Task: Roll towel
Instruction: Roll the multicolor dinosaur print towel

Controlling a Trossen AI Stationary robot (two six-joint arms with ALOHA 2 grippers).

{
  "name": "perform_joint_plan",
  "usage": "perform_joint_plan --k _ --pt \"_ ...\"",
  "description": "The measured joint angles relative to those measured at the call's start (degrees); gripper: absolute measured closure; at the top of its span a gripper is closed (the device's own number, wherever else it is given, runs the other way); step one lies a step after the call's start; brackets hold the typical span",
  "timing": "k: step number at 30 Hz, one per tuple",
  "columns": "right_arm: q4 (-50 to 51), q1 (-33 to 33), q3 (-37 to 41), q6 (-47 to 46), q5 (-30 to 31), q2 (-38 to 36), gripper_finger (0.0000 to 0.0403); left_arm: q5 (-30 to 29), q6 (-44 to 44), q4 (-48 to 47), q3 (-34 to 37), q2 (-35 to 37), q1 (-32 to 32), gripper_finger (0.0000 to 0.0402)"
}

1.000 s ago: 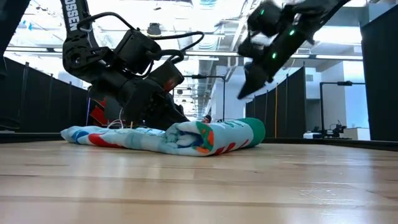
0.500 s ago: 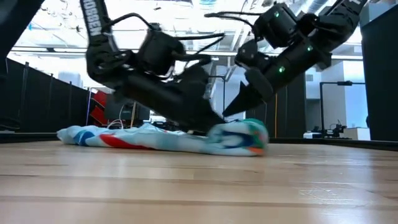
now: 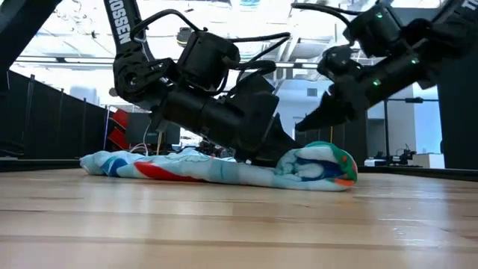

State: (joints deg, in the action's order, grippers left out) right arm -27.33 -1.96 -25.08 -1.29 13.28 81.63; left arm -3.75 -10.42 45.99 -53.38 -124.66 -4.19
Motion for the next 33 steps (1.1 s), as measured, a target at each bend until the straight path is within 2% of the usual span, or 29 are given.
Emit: perform_joint_plan --k 5,12,15,19,22,26,33 --pt "-1.6 2.1 1.5 -1.7 3.8 3.3 0.0403 3.0 6.4 -0.9 -1.1 0.9 0.9 0.0201" --pt "-4.9 1.4 2.0 -3.4 4.6 10.1 0.0403 7.4 8.9 -2.9 -1.2 3.0 2.7 0.0201" --pt "-7.4 1.6 1.9 -3.5 5.0 12.4 0.0403 8.1 12.6 -5.8 -1.1 5.1 3.4 0.0201" --pt "-7.2 1.6 2.0 -4.7 5.1 13.0 0.0403 8.4 19.1 -13.1 -1.0 10.6 6.7 0.0201" --pt "-7.2 1.8 2.0 -4.8 5.0 13.0 0.0403 11.5 23.3 -12.6 -1.2 12.4 11.2 0.0201" --pt "-8.4 1.9 2.1 -4.8 5.0 13.0 0.0403 21.0 25.6 -12.5 -5.1 10.1 16.4 0.0190" --pt "-8.8 1.9 2.1 -6.2 4.8 13.1 0.0403 24.3 30.7 -19.0 -15.3 0.7 18.1 0.0158"
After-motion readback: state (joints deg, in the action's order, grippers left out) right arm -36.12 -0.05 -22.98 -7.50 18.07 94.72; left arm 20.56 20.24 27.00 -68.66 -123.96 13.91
